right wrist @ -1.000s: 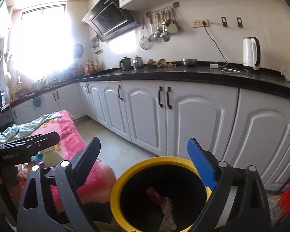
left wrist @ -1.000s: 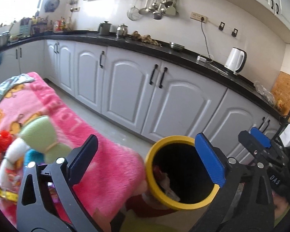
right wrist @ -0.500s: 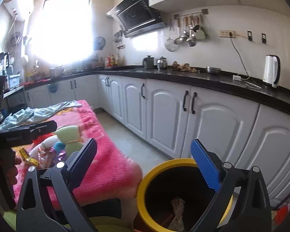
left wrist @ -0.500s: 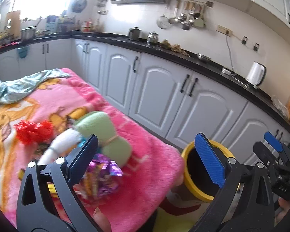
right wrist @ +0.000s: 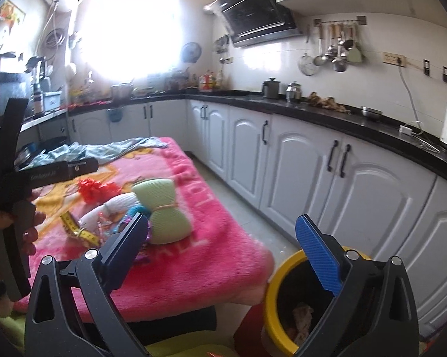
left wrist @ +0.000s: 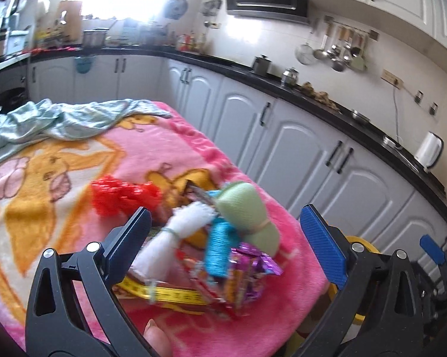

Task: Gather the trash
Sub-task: 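Move both tools back over the table toward the remaining trash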

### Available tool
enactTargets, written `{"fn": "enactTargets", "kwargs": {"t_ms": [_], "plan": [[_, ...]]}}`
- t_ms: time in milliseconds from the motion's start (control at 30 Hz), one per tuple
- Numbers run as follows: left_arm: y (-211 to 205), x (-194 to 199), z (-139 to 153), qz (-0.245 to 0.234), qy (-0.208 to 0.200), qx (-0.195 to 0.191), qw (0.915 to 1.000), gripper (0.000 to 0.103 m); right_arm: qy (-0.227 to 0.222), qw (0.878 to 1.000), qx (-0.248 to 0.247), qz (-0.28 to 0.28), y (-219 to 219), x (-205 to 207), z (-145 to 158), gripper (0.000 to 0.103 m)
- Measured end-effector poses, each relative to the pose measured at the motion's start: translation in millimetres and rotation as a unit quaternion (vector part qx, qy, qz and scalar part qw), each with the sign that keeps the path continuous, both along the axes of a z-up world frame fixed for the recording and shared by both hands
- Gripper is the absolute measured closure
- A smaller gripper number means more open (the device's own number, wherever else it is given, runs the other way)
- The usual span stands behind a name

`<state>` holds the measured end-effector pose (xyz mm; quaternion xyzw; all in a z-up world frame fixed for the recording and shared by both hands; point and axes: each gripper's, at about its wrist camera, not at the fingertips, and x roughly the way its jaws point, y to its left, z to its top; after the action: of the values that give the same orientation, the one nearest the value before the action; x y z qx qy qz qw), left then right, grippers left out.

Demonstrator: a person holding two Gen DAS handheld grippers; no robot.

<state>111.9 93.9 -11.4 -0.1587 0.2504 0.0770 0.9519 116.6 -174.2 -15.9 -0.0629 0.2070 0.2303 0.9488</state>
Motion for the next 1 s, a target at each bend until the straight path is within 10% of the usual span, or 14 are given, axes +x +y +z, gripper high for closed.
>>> {"fn": "enactTargets", "kwargs": {"t_ms": [433,1000], "plan": [[60.0,-25.0,-23.6,0.064,0.032,-0.016,0.9973,0.011,0.088,0.995,-0.009,0.055,69.0,33.2,-29.2,0.007],[110.4,-35.1,-94.0,0.057,0.086,-0.158,0.9819,0.011,0.24,0.968,0.011,0.073,123.6,95.1,-85.8,0.07]]}}
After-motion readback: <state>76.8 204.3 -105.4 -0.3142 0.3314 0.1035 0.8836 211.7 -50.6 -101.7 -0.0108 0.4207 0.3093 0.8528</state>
